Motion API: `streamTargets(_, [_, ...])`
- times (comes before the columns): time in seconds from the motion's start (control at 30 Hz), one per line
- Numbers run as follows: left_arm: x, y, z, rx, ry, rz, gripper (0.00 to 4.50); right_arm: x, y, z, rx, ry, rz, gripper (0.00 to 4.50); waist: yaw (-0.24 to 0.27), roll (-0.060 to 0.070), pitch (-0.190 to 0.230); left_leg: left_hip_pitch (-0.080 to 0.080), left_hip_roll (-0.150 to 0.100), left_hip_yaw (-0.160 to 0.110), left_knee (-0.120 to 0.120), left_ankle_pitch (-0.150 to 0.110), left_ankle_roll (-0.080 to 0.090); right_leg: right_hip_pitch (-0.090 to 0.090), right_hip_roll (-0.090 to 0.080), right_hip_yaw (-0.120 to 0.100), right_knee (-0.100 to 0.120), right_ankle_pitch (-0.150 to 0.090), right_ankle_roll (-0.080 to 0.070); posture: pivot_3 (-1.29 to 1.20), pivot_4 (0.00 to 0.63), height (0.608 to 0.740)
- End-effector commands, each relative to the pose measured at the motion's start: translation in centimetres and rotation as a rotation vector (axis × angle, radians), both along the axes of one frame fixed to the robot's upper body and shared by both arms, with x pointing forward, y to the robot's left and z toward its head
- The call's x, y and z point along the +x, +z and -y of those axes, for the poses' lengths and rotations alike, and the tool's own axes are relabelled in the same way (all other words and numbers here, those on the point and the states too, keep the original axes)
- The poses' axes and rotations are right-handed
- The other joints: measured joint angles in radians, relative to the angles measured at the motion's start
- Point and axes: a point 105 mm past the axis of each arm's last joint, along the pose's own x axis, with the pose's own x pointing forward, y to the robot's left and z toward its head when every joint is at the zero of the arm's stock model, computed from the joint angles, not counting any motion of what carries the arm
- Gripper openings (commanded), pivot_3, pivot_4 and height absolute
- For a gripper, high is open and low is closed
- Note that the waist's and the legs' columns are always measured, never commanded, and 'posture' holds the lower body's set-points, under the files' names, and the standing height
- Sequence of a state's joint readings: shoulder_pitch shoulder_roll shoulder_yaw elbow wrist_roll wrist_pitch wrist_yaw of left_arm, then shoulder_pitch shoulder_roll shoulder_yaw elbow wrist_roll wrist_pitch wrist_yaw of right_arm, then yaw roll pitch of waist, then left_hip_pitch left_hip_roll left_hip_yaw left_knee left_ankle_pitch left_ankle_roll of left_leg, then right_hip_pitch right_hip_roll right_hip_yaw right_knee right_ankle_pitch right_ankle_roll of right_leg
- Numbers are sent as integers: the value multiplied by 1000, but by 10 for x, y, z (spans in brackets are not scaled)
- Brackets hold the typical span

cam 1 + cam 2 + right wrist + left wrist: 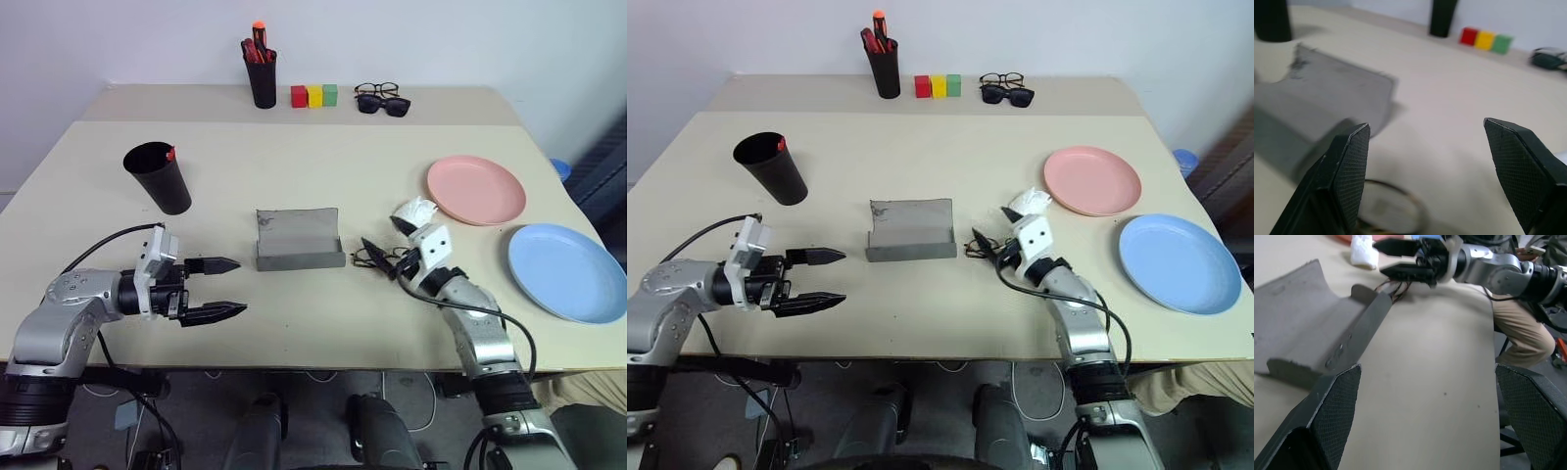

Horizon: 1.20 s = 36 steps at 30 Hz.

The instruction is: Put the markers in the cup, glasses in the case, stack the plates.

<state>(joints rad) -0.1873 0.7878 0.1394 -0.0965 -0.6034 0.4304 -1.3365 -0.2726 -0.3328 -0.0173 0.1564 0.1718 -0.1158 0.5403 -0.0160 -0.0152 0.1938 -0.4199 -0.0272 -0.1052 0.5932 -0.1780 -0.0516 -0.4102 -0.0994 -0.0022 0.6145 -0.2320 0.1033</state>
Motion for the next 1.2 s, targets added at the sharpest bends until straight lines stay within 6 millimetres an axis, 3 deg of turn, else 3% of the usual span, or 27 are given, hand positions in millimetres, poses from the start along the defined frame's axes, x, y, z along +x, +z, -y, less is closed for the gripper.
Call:
streamTargets(0.03, [-2, 10, 4, -12, -1, 32, 4500, -10, 21, 12, 19, -11, 71, 3751, -1, 0, 0, 0, 0, 0, 0, 0, 0, 0, 1, 0, 0, 0, 0, 0, 150, 740])
streamTargets(0.27, [6, 12, 11, -22, -12, 39, 4500, -34, 27, 26, -64, -30, 68, 3751, 0, 0, 0, 1, 1, 0, 0, 0, 0, 0, 1, 0, 1, 0, 0, 0, 150, 740])
streamTargets(0.4, [10, 11, 14, -28, -15, 45, 4500, -44, 21, 35, -242, -74, 78, 3751, 1, 0, 0, 1, 1, 0, 0, 0, 0, 0, 1, 0, 1, 0, 0, 0, 150, 740])
streamTargets(0.63, [13, 9, 17, -42, -17, 53, 4500, -41, 12, 37, -418, -139, 108, 3751, 0, 0, 0, 1, 2, 1, 0, 0, 0, 0, 1, 0, 1, 0, -1, 0, 150, 740])
streamTargets(0.9, [14, 9, 17, -46, -9, 65, 4500, -41, 5, 28, -458, -129, 123, 3751, 2, 0, 0, 1, 2, 1, 0, 0, 0, 0, 1, 0, 1, 0, -1, 0, 150, 740])
streamTargets(1.07, [13, 8, 16, -43, -3, 67, 4500, -42, 6, 20, -327, -119, 76, 3751, 1, 0, 0, 1, 2, 1, 0, 0, 0, 0, 1, 0, 1, 0, -1, 0, 150, 740])
streamTargets(1.2, [13, 7, 13, -39, 2, 68, 4500, -43, 17, 26, 42, -158, -97, 3751, 2, 0, 0, 0, 2, 0, 0, 0, 0, 0, 1, 0, 1, 0, -1, 0, 150, 740])
